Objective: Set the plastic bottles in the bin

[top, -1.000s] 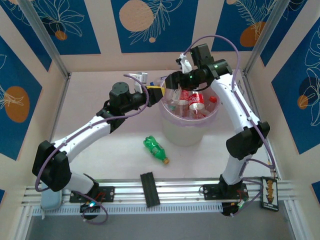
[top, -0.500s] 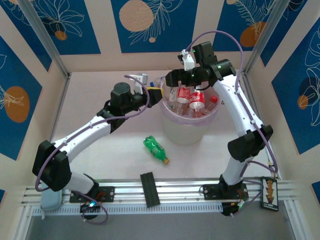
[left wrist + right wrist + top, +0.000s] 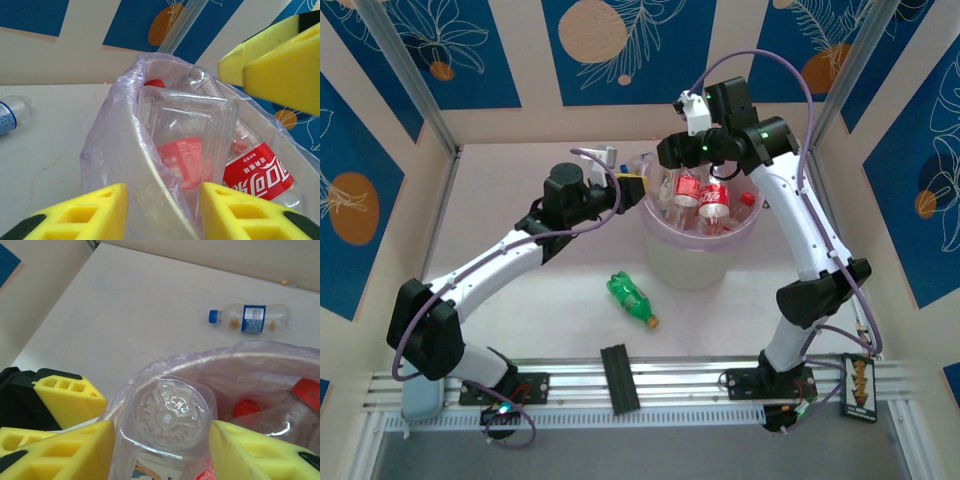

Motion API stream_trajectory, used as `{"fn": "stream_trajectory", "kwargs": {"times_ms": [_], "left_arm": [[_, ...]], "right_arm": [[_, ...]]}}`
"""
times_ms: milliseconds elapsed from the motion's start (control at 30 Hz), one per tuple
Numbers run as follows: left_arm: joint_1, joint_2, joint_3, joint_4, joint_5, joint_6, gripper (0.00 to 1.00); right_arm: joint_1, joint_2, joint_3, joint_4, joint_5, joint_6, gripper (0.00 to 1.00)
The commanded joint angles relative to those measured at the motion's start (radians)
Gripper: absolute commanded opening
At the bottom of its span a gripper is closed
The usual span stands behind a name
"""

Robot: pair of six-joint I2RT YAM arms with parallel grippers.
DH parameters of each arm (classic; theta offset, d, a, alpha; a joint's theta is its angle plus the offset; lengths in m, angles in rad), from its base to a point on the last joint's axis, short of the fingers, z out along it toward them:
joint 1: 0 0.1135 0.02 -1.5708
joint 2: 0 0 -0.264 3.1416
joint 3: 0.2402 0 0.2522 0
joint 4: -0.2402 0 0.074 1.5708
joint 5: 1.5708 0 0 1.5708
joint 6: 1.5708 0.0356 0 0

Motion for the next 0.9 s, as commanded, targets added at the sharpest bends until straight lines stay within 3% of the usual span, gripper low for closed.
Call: {"fn": "stream_trajectory", "kwargs": {"times_ms": [0,233,400,867], "left_arm": [[-0.012,0.022,0.023,-0.033,-0.017,0.017,0.43],[-0.014,0.026,0.031,-0.039,-0.016,0.022,0.42],[-0.018,0.038,0.042,-0.040,-0.012,0.021,0.42],[-0.018,0.036,0.054,-0.048,-0.014,0.027,0.42]], "right_arm": [[0.011,0.028,-0.039,0.000,0.021,-0.007,0.52],[0.011,-0.019,-0.272,0.054,0.046,0.027,0.46],[0.009,-0.010,-0.314,0.052,0.070,0.037,0.46],[-0.012,-0.020,0.025,-0.023,0.063,-0.027,0.64]]}}
